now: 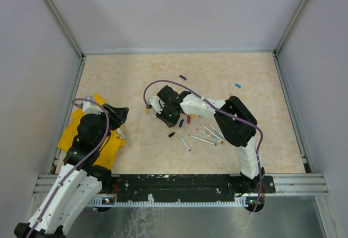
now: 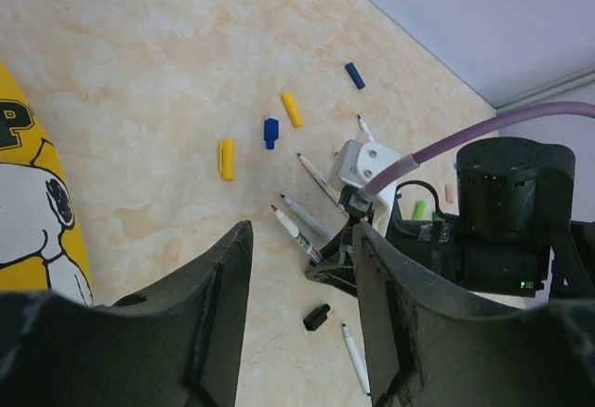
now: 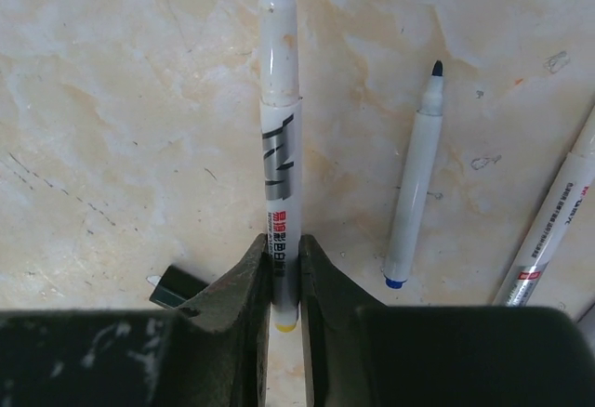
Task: Open the pen caps
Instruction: Place the pen at the center of the board.
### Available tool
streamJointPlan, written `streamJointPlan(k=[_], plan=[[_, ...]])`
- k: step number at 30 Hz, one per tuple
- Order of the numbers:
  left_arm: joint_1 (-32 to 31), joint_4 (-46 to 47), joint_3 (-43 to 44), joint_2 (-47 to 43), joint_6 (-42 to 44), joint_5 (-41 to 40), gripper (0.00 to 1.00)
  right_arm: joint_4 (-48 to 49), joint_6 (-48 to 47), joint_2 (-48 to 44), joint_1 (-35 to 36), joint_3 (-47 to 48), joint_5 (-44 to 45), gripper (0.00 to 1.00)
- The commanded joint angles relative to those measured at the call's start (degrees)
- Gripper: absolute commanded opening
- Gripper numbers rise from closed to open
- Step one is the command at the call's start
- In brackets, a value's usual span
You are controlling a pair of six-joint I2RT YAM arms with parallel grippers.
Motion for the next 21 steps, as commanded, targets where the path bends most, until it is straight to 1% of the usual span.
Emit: streamJointPlan(k=[1,2,7,12,14,17,21], plan=[[0.2,-2.0,1.3,-2.0,-0.1,3.4,0.54,-0.7,-0.1,0.0,0.5,1.3,2.5,0.17],[0.2,-1.8,1.4,-2.3,0.4,4.3,0.6,-0.7,0.0,-0.3,0.5,1.4,2.3,0.18],[0.2,0.7,0.8,-4.2,2.9,8.6,0.77,-0.9,0.1,-1.8,0.5,1.1,1.2,0.25],[0.2,4.6,0.6,-6.0,4.2,13.4,0.87,-1.3,-0.1,-3.8,0.5,0.9,0.4,0.29],[0.3,6.5,1.8,-5.8,4.1,17.1,0.91,-2.0,-0.8,-6.4,0.5,0.8,0.0,0.32],[0.2,7.7,5.2,-3.6,3.5,21.9,0.99,-2.2,-2.2,-11.3,0.3,-0.2,-1.0,0.37],[0.3,8.4,9.5,0.5,2.9,27.3,1.0,-2.4,-4.5,-18.0,-1.0,-2.9,-4.0,0.41]])
